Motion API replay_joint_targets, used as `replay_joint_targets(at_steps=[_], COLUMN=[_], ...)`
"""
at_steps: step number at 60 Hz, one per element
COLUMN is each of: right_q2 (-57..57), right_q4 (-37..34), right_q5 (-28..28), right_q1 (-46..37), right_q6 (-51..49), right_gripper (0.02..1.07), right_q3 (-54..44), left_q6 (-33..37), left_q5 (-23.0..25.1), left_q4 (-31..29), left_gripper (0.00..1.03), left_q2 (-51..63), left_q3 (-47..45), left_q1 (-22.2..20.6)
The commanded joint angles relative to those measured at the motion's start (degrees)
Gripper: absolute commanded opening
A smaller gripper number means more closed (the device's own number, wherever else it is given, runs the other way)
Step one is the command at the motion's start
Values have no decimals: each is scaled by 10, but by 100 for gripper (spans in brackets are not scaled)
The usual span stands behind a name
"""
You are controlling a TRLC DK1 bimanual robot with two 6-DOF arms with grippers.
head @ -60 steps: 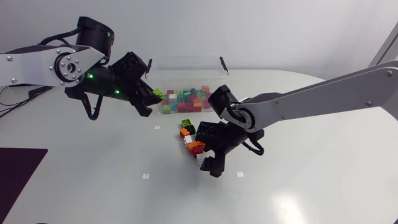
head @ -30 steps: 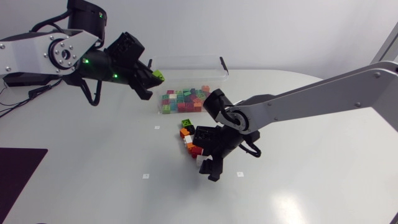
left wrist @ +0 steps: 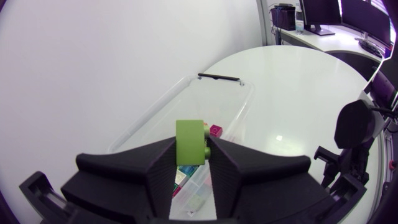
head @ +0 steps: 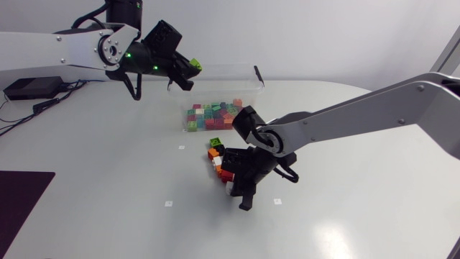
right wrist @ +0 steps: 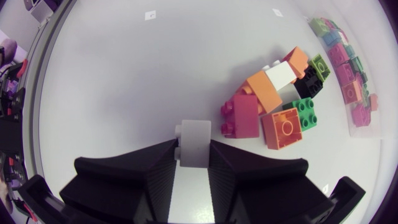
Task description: Place the duplo bricks in the container
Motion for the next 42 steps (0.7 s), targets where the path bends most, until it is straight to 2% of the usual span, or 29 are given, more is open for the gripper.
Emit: replay_joint_targets(at_steps=[1, 19, 24, 27, 29, 30, 32, 42], right_q2=[-38, -115, -129, -135, -139, -141, -145, -157], right_q4=[-9, -32, -33, -33, -33, -33, -33, -32], right_q5=[1, -2, -2, -2, -2, -2, -2, -2], right_q1=[-8, -38, -44, -49, -53, -56, -59, -83], right_q6=[-12, -11, -10, -8, -7, -7, -3, 7], right_gripper=[18, 18, 18, 18, 18, 18, 18, 18], right_q3=[-16, -23, -21, -18, -16, -14, -11, 19], left_q6=[-20, -41, -41, -41, -40, -40, -40, -38], left_q5=[4, -1, -14, -23, -26, -26, -27, -27], left_q4=[11, -11, -24, -39, -56, -61, -66, -66], left_gripper=[26, 27, 45, 69, 89, 95, 99, 99], left_q2=[46, 158, 188, 208, 221, 225, 228, 197], left_q3=[47, 175, 212, 240, 261, 267, 274, 256], left_q1=[5, 5, 3, 2, 2, 2, 2, 5])
